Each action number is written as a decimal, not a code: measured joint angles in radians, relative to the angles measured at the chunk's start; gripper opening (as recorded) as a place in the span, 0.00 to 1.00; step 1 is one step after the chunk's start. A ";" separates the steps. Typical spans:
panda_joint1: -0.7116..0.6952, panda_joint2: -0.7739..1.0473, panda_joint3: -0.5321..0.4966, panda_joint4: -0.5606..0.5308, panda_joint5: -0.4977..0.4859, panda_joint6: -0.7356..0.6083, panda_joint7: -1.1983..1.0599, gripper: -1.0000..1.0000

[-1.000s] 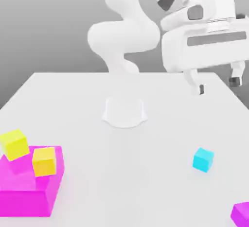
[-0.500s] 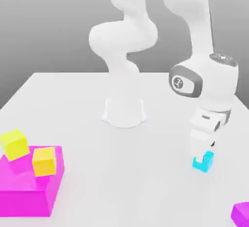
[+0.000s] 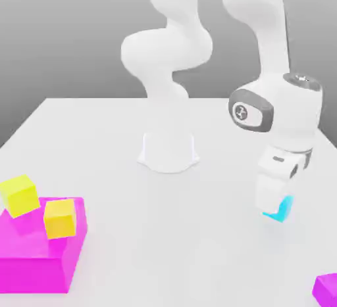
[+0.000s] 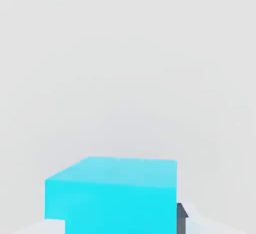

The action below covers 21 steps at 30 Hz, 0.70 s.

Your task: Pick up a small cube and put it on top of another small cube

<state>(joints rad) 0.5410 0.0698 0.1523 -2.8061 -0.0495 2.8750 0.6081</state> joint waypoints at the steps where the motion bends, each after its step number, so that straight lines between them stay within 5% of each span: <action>1: -0.044 -0.023 -0.016 0.008 0.013 -0.029 -0.040 0.00; 17: -0.583 -0.240 -0.449 0.234 -0.027 -0.463 -0.727 0.00; 21: -0.630 -0.169 -0.520 0.244 0.006 -0.409 -0.837 0.00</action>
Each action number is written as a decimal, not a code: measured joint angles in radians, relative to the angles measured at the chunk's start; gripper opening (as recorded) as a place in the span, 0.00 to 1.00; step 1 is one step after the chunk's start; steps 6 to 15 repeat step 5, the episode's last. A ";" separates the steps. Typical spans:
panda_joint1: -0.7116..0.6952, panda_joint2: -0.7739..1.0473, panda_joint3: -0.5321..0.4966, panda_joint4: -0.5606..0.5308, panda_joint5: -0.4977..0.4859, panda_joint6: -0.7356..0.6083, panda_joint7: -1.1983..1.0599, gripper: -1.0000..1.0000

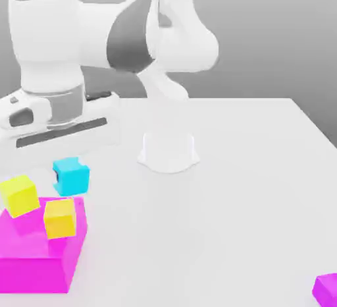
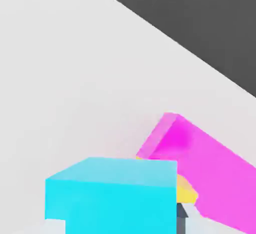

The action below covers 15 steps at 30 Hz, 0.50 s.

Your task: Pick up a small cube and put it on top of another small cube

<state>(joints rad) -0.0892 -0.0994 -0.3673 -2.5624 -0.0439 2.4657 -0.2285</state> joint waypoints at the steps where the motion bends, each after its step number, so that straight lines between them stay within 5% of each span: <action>1: -0.003 0.028 -0.003 -0.007 0.012 0.033 -0.013 0.00; 2: -0.004 0.055 -0.005 -0.014 0.023 0.067 -0.023 1.00; 15: -0.004 0.055 -0.006 -0.014 0.023 0.067 -0.023 1.00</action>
